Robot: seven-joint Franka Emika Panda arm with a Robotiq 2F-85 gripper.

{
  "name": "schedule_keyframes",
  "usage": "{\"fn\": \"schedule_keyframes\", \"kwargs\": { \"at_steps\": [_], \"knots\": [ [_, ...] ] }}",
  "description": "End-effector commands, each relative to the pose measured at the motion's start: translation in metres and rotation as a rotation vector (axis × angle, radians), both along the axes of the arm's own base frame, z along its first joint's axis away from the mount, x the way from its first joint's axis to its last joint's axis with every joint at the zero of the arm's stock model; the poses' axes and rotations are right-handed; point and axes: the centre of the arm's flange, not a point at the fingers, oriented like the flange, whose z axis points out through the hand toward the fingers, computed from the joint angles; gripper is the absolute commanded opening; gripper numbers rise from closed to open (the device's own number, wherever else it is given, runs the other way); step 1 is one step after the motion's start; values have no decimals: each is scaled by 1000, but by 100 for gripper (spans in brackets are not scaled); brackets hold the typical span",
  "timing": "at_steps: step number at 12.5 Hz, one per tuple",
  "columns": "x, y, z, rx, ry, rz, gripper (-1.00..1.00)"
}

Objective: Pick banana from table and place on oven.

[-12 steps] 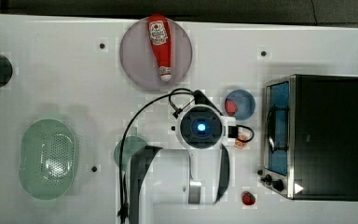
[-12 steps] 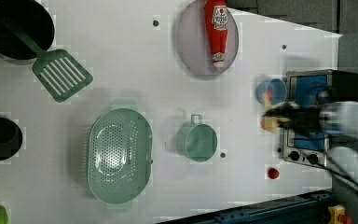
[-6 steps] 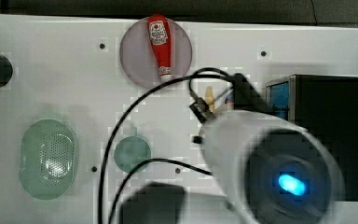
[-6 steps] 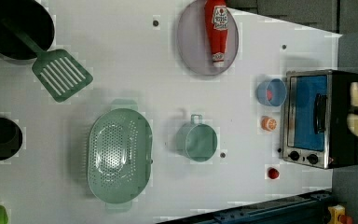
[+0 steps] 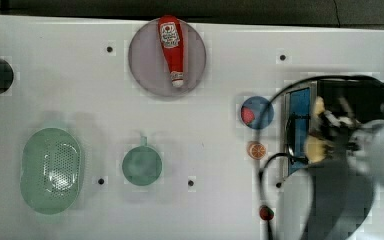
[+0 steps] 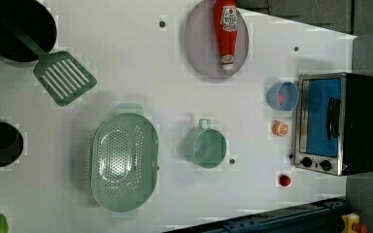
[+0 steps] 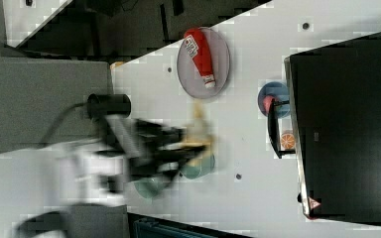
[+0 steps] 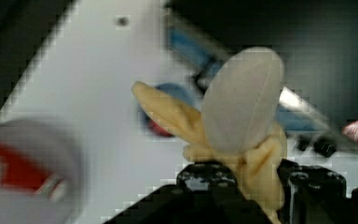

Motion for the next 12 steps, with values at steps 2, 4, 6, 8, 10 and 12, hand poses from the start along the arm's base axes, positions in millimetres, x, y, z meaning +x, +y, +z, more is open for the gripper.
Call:
{"fn": "schedule_keyframes", "kwargs": {
  "at_steps": [2, 4, 6, 8, 10, 12],
  "knots": [
    [-5, -80, -70, -67, 44, 253, -43],
    [-3, -108, -94, -109, 76, 307, -43],
    [3, -122, -108, -120, 111, 358, -43],
    [3, -129, -123, -111, 134, 397, -13],
    [4, -132, -128, -117, 136, 397, 32],
    [5, -130, -126, -116, 133, 400, 77]
  ]
}}
